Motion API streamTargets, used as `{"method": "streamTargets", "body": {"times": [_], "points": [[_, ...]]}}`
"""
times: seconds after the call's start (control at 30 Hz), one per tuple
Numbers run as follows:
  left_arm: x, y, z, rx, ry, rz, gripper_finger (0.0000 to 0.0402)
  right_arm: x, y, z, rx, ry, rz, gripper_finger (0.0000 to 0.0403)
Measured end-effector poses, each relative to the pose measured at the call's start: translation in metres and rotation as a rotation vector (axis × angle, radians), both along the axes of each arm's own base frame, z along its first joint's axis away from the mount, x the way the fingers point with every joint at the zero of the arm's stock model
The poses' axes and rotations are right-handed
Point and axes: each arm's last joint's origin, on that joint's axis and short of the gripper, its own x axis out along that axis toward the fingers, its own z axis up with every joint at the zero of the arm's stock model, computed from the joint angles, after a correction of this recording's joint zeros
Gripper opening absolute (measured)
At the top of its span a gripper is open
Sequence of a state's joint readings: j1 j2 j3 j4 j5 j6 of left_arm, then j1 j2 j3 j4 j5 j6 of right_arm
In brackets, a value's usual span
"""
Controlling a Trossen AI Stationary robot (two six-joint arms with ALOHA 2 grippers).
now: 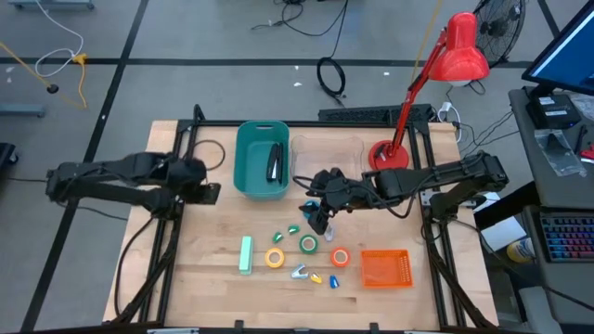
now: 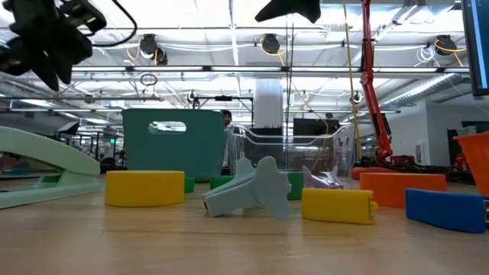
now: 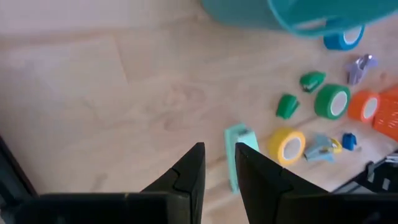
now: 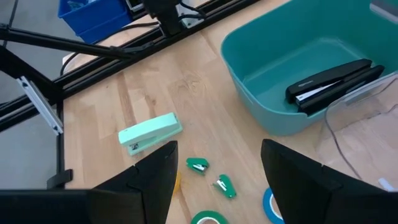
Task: Pick and place Stapler, Stapler remover, tape
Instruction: Put the large light blue stapler into the blue bin
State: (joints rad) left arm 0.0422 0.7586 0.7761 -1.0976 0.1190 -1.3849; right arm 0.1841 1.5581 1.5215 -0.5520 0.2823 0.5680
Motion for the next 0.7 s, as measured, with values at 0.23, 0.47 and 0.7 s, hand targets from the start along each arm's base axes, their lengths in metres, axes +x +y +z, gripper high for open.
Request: {"method": "streamTargets", "body": {"times": [0.23, 0.47, 0.7], "points": [[0.02, -0.031, -0.001, -0.03, -0.057, 0.017, 0.009, 0.0, -0.003, 0.0, -0.015, 0.003, 0.002, 0.0224], [0.046, -0.062, -0.018, -0.096, 0.019, 0.059, 0.009, 0.001, -0.008, 0.0, -0.029, 0.005, -0.005, 0.0224], [0.078, -0.092, -0.036, -0.14, -0.021, 0.086, 0.009, 0.001, -0.01, -0.001, -0.058, 0.019, 0.011, 0.0224]]}}
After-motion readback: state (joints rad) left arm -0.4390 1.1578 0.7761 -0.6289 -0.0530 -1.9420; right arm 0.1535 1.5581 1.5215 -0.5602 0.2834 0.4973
